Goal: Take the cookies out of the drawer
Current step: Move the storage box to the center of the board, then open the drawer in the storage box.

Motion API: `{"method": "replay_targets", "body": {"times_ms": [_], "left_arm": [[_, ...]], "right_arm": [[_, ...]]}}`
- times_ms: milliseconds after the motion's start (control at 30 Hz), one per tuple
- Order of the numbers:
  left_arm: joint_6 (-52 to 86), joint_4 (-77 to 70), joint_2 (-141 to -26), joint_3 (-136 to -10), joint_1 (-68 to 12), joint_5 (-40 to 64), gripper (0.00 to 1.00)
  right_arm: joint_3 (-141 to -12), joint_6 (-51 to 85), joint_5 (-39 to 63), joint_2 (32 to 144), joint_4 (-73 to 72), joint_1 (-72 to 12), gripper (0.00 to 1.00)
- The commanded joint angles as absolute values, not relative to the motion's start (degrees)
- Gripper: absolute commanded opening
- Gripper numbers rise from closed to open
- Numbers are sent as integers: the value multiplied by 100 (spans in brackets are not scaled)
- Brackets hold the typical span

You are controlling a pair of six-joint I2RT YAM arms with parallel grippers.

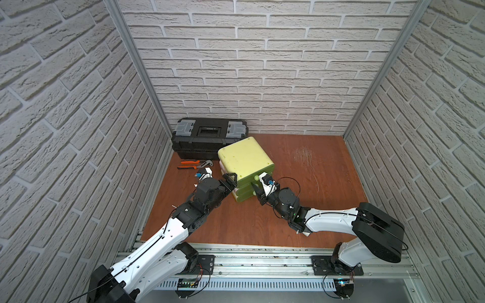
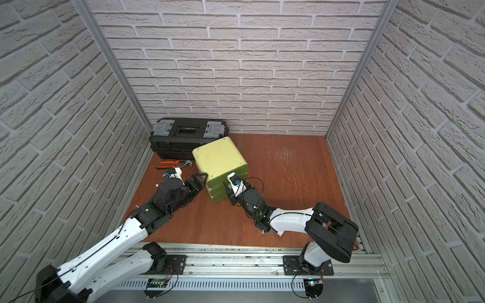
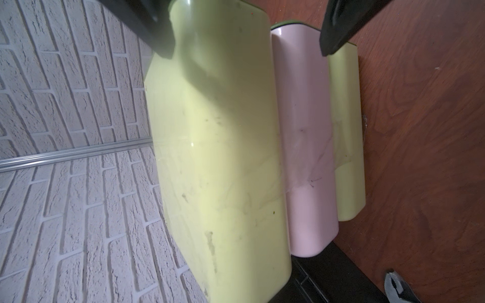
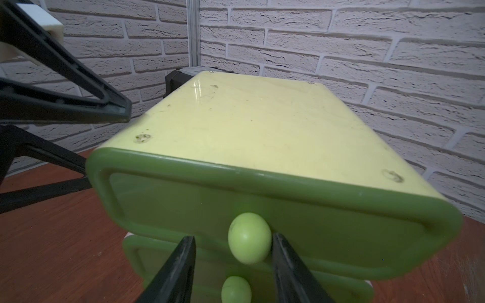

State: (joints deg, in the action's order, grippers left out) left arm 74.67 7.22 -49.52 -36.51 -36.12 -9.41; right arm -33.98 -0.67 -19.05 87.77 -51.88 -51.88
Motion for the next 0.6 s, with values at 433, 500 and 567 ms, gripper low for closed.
{"method": "replay_targets", "body": {"times_ms": [433, 500, 567], "left_arm": [[7546, 230, -5018, -3752, -3604, -1073, 86], [7558, 211, -5027, -3750, -3603, -1064, 86], [7574, 198, -5035, -3753, -3607, -1070, 85]], "right_arm": [[-3601, -138, -2176, 8806, -5723, -5168, 41], [-3611, -124, -2197, 8841, -5731, -5168, 38], [-3612, -114, -2226, 8889, -5748, -5168, 37]]}}
